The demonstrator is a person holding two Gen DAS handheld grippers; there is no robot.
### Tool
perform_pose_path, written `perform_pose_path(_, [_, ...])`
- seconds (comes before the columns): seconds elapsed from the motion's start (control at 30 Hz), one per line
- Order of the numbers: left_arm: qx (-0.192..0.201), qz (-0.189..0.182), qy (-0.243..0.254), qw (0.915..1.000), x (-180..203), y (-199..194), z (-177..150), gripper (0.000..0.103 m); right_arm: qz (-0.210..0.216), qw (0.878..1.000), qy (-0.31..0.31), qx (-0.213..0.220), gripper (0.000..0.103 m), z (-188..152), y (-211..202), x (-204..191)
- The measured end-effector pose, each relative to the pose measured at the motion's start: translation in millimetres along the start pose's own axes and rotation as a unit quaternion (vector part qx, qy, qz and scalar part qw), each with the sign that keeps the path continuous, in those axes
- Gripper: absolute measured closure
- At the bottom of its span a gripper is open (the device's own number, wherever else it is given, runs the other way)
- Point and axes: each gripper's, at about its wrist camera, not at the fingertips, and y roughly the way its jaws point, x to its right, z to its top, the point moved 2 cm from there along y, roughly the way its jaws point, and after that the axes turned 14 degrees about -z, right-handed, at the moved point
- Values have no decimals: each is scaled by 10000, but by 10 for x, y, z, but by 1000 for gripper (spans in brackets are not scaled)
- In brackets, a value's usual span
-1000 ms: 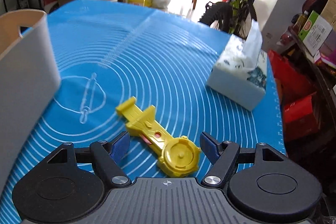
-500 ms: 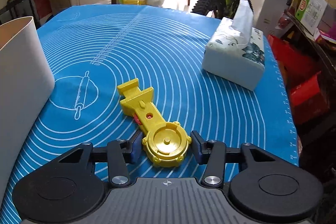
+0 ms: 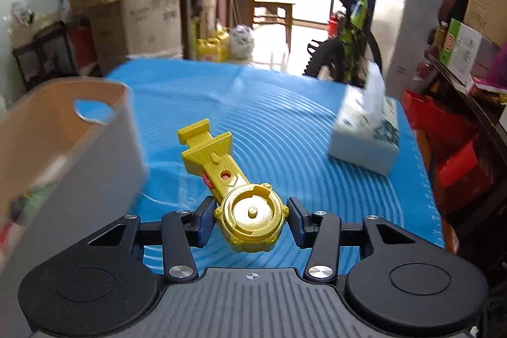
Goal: Organize rigid objects
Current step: 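Carry the yellow part into the basket and open the right tool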
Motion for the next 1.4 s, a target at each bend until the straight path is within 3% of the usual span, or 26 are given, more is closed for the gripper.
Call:
perform_pose_path(0.27, [-8,27,0,10000,2,-1,4,98,326,9985,-332,299,49,385,-491,-599])
perform_pose_path(0.4, [-6,27,5,10000,2,-1,5,98,695,9967,-321,259,49,438,-597,-860])
perform_pose_path(0.87, [15,-4,-1,10000,-10,1,2,98,460,9915,-1210,-120,49,153,-483,-1718])
perform_pose_path(1.07, [16,-2,-1,10000,-11,2,3,98,478,9874,-1428,-479,49,5,-388,-1846])
perform_pose_path(1.23, [6,18,-22,10000,-11,2,15,98,461,9881,-1375,-516,50,11,-395,-1830])
perform_pose_path(1.4, [120,125,-11,9998,17,-52,27,97,557,9908,-1181,-363,34,33,-549,-1723])
